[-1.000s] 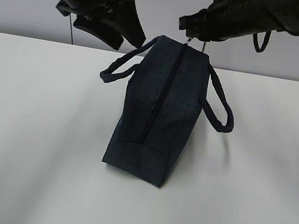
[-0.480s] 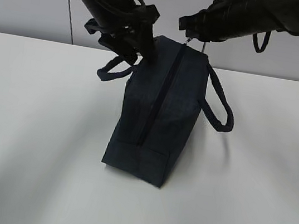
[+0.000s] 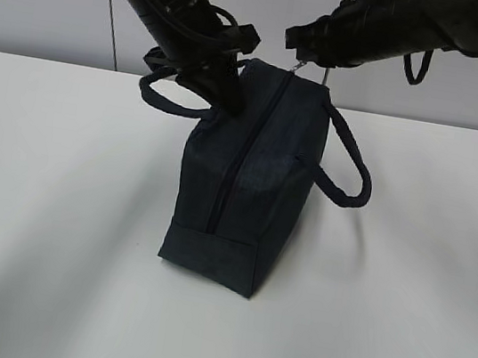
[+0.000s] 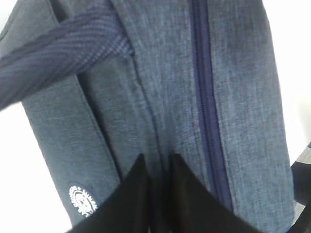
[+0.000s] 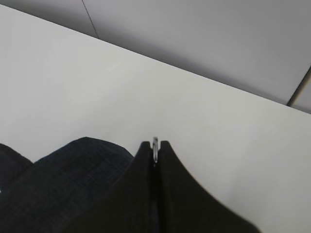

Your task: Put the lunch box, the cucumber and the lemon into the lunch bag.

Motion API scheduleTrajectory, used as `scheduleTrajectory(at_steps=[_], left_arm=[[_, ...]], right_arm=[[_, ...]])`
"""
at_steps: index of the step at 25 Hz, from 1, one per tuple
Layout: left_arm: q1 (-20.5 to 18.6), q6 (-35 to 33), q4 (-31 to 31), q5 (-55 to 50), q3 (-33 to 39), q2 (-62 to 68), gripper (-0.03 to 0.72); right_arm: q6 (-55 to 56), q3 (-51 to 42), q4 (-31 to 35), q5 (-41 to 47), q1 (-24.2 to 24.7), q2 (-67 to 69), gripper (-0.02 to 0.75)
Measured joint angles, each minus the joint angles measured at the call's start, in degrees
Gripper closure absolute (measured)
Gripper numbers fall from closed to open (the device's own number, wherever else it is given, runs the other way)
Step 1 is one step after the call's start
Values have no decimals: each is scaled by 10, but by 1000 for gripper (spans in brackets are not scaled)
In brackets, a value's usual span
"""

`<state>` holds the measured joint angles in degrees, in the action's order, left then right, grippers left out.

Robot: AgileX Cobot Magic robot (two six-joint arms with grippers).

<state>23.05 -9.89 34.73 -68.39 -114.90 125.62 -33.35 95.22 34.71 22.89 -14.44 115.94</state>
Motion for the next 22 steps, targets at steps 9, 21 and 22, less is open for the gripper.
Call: scheduleTrajectory(at_steps=[9, 21, 22], left_arm=[[0, -36, 1, -8, 0, 0, 694], [1, -48, 0, -10, 0, 0, 694], [4, -49, -1, -10, 0, 0, 694]], right_arm=[[0, 0, 6, -19, 0, 5, 738], [0, 34, 31, -49, 0, 55, 738], [0, 41, 31, -49, 0, 57, 738]])
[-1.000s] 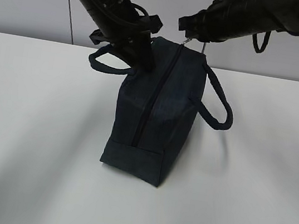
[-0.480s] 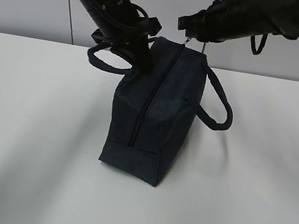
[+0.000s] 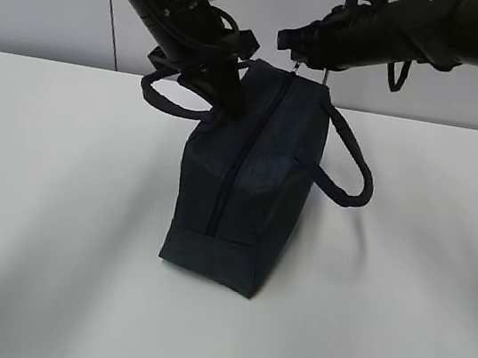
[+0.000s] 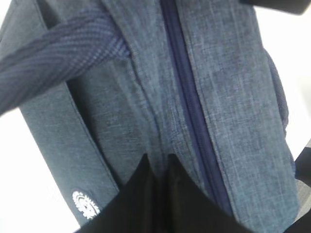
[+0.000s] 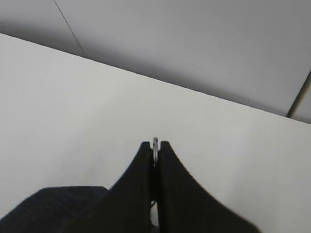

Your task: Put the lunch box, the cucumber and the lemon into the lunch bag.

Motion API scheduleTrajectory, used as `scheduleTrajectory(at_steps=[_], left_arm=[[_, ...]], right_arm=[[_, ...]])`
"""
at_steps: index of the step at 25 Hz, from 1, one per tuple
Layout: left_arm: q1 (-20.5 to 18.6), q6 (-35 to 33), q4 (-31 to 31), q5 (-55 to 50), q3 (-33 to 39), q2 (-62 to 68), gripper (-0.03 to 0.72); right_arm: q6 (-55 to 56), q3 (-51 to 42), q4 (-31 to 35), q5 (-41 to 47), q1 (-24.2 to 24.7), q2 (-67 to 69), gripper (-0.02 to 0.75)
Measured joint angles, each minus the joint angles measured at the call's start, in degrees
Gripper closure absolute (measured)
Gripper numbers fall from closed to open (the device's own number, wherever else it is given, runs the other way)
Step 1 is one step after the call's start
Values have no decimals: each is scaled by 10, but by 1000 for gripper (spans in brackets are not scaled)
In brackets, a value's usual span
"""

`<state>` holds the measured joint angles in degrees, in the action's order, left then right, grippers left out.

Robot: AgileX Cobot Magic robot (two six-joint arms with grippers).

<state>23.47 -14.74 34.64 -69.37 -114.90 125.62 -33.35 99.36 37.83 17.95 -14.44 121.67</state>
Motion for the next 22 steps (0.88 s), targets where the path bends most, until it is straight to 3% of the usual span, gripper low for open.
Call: scheduleTrajectory(at_steps=[8, 22], left_arm=[[21, -2, -4, 9, 0, 0, 694], [22, -2, -11, 13, 0, 0, 695]], right_arm=[[0, 24, 3, 2, 9, 34, 738], [0, 51, 99, 7, 26, 92, 738]])
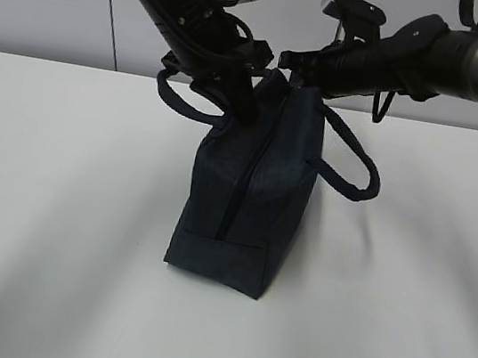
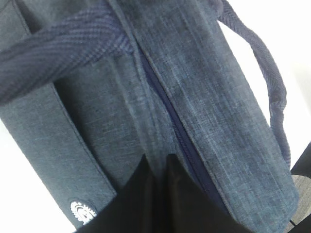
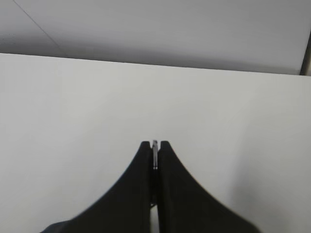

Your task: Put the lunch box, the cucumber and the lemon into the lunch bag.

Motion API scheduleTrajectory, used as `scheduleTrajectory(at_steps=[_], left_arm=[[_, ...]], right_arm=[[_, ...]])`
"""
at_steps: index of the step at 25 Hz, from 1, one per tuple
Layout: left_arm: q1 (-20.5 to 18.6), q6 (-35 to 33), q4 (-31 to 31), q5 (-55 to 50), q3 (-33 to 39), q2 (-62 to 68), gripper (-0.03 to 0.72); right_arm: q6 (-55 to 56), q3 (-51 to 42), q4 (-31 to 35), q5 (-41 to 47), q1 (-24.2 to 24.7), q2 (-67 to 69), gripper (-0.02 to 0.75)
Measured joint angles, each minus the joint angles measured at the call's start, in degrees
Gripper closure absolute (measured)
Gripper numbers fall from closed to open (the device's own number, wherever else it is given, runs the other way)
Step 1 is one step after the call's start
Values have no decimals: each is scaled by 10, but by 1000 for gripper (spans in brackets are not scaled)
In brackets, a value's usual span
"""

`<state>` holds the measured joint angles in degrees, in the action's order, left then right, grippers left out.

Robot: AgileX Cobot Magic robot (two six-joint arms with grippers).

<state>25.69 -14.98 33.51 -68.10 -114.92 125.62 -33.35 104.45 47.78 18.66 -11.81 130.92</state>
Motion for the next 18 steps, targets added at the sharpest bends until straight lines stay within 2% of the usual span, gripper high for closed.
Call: scheduleTrajectory(at_steps=[11, 14, 18], left_arm=[[0, 14, -10, -9, 0, 0, 676], [0, 28, -10, -14, 0, 0, 580], [1, 37, -11, -17, -1, 0, 391]], right_arm=[[-1, 27, -5, 53, 4, 1, 738], [-8, 36, -9, 68, 5, 0, 738], [-11, 61, -18, 101, 6, -10, 738]])
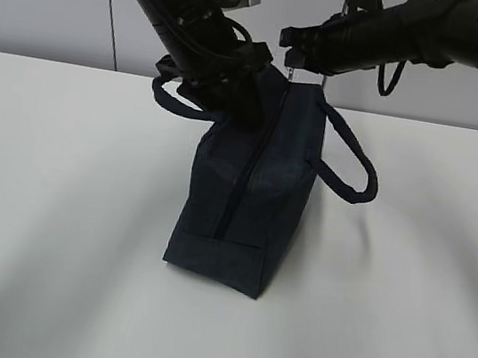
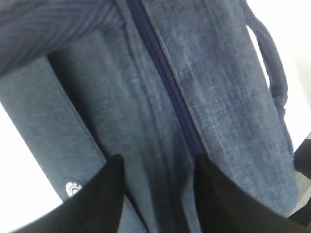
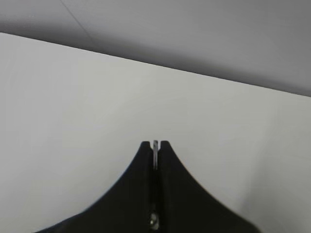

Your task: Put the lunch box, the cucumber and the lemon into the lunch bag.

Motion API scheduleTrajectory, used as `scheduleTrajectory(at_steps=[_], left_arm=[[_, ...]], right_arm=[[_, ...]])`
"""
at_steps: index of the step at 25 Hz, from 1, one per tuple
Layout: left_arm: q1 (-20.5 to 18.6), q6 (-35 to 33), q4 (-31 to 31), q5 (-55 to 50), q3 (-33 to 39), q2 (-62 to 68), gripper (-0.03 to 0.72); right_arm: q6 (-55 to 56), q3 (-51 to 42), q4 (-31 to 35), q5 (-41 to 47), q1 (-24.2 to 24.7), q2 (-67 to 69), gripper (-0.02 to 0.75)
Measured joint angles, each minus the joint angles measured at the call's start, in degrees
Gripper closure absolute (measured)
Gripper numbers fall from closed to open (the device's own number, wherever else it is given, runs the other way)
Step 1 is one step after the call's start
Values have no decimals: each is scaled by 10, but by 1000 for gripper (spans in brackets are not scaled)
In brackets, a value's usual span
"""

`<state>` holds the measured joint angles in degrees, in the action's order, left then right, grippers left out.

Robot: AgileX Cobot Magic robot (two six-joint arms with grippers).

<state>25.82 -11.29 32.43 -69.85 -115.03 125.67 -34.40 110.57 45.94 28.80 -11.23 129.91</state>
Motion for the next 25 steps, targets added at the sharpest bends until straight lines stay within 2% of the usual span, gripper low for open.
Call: scheduleTrajectory(at_steps=[2, 6, 14, 20, 25], left_arm=[[0, 3, -2, -2, -11, 0, 351], [-5, 17, -4, -4, -41, 0, 333], [-21, 51, -5, -8, -84, 0, 331], [-21, 53, -6, -11, -94, 9, 331], [-21, 53, -13, -11, -130, 53, 357]], right_arm=[[-1, 13, -10, 24, 0, -3, 738], [-2, 27, -18, 53, 0, -3, 738], [-2, 33, -24, 66, 0, -3, 738], [-2, 33, -24, 67, 1, -3, 738], [-2, 33, -24, 67, 1, -3, 738]])
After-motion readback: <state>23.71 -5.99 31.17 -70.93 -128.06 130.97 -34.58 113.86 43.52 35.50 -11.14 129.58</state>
